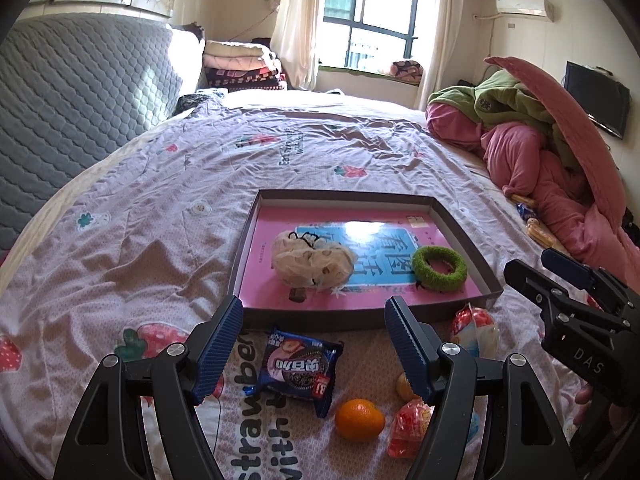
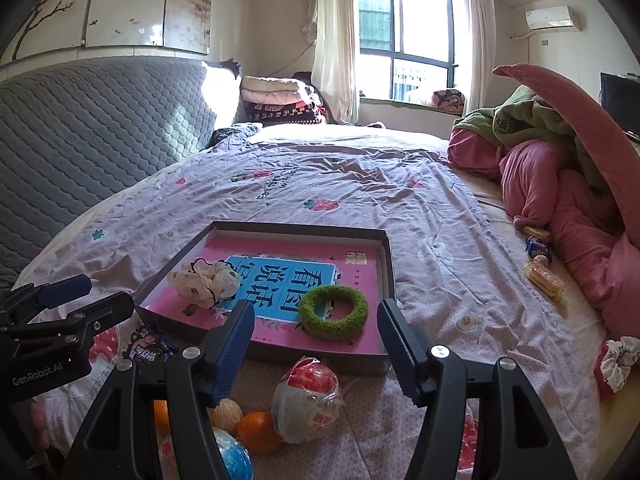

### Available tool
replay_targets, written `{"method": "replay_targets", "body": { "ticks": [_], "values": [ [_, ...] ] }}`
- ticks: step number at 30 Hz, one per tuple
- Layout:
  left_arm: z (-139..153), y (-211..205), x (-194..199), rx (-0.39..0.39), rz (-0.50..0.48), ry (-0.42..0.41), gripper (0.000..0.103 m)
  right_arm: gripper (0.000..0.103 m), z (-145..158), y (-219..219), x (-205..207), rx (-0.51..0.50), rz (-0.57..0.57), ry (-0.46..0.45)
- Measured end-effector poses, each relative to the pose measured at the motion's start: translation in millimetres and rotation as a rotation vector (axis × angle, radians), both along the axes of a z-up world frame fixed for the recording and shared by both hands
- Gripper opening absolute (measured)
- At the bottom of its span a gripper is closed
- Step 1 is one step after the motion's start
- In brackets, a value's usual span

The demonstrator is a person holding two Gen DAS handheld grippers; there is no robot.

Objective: Organize objects
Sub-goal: 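Withdraw both open tools up and away from the tray, then move the left tool toward the red 'Egg' package while the right tool approaches the white wrapped egg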

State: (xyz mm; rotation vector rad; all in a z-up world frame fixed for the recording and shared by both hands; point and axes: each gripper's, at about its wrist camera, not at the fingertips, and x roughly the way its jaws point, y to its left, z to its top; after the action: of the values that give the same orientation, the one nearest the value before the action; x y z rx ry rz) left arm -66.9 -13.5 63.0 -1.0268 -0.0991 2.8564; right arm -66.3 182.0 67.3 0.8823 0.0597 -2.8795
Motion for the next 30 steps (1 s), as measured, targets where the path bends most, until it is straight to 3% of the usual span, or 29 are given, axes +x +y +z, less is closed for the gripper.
{"method": "replay_targets", "body": {
  "ticks": [30],
  "values": [
    [-29.4,23.6,30.0,0.016,-0.087,-0.044,0.075,0.065,-20.1,15.9,9.9,0.042,0.014,-0.062]
  ]
}}
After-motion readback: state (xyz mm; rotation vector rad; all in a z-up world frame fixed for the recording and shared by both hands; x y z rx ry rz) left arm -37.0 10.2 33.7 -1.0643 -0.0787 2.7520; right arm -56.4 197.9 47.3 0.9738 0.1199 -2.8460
